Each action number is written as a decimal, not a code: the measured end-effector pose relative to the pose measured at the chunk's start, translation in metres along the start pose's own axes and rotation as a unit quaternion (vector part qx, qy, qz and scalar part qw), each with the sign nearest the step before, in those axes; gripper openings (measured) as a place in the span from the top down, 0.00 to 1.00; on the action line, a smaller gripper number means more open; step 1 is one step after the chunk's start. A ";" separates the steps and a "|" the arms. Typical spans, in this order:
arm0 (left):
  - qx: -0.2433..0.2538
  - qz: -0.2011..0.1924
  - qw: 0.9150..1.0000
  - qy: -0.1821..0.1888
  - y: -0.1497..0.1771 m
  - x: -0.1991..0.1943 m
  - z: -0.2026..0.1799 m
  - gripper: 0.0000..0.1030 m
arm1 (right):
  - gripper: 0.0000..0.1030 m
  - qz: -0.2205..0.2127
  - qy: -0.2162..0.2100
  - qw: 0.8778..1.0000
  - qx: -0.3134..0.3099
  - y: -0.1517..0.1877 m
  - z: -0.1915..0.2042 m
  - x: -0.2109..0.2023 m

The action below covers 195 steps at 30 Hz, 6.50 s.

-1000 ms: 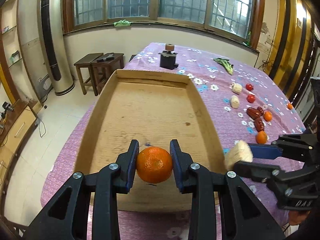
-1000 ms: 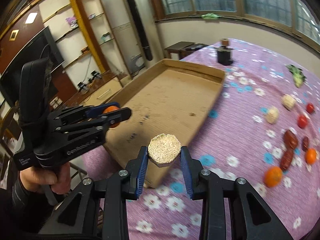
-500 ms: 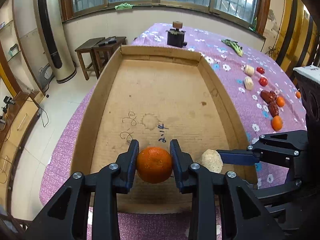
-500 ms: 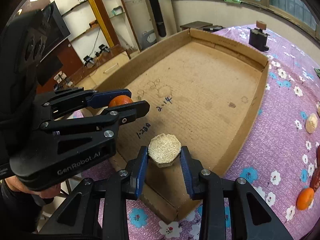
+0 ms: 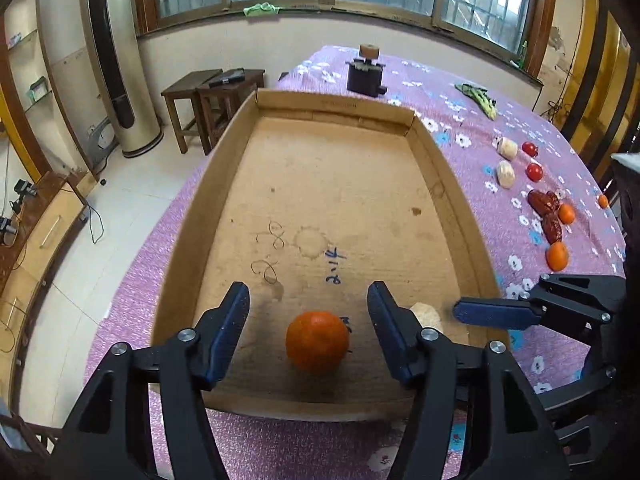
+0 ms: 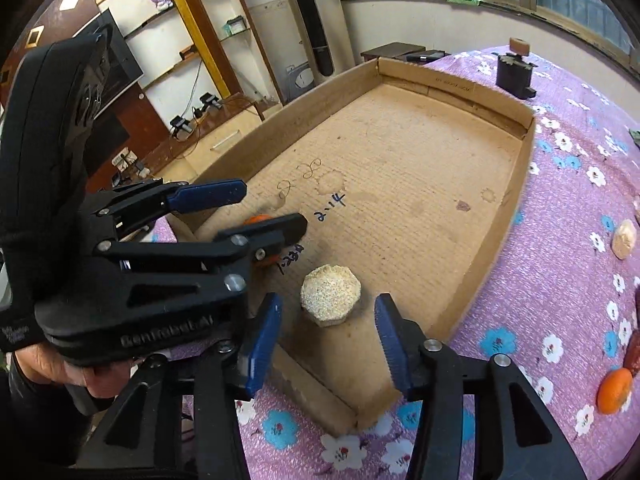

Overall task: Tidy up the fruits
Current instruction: 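Open the left tool to drop the tangerine while the right tool releases the biscuit into the tray, then withdraw both tools from the tray back toward the fruit, then grasp a second tangerine with the left tool while the right tool grasps another tangerine, then carry both held tangerines over the cardboard tray, then open the left tool to release its tangerine while the right tool releases its tangerine, then withdraw both tools from the tray toward the remaining fruit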

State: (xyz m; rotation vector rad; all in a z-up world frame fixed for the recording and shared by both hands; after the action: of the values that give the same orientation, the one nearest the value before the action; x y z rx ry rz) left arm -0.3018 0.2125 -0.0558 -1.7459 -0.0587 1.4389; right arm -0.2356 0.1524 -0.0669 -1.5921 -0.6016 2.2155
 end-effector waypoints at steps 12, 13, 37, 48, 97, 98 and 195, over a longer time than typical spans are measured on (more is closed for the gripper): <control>0.015 -0.015 0.999 0.034 -0.010 -0.019 -0.039 0.41 | 0.50 -0.059 0.017 0.996 0.072 0.036 -0.049 -0.074; 0.020 -0.015 0.999 0.039 -0.011 -0.020 -0.046 0.41 | 0.50 -0.066 0.023 0.994 0.082 0.041 -0.057 -0.082; 0.119 0.015 0.980 0.160 -0.012 -0.009 -0.210 0.41 | 0.50 -0.144 0.192 0.938 0.249 0.120 -0.253 -0.203; 0.164 0.035 0.970 0.178 -0.028 0.033 -0.278 0.41 | 0.50 -0.184 0.316 0.863 0.350 0.134 -0.401 -0.318; 0.114 -0.030 0.984 0.132 -0.045 0.008 -0.212 0.76 | 0.70 -0.128 0.117 0.941 0.290 0.086 -0.241 -0.167; 0.111 -0.031 0.985 0.130 -0.045 0.006 -0.209 0.76 | 0.70 -0.126 0.115 0.944 0.283 0.083 -0.233 -0.164; 0.015 -0.009 1.000 0.002 -0.034 -0.007 -0.062 0.37 | 0.46 -0.085 0.077 0.986 0.124 0.024 -0.085 -0.089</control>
State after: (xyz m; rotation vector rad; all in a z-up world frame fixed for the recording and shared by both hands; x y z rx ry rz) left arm -0.2372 0.1953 -0.0301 -1.7195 -0.0509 1.4158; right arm -0.1285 0.0986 -0.0315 -1.5057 -0.3849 1.9376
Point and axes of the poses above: each gripper's, at about its wrist camera, not at the fingertips, and x roughly the way its jaws point, z to its left, y to its underside, the point moved 6 cm from there along x, roughly the way its jaws point, and after that the axes turned 5 degrees about x, right-handed, at the moved point
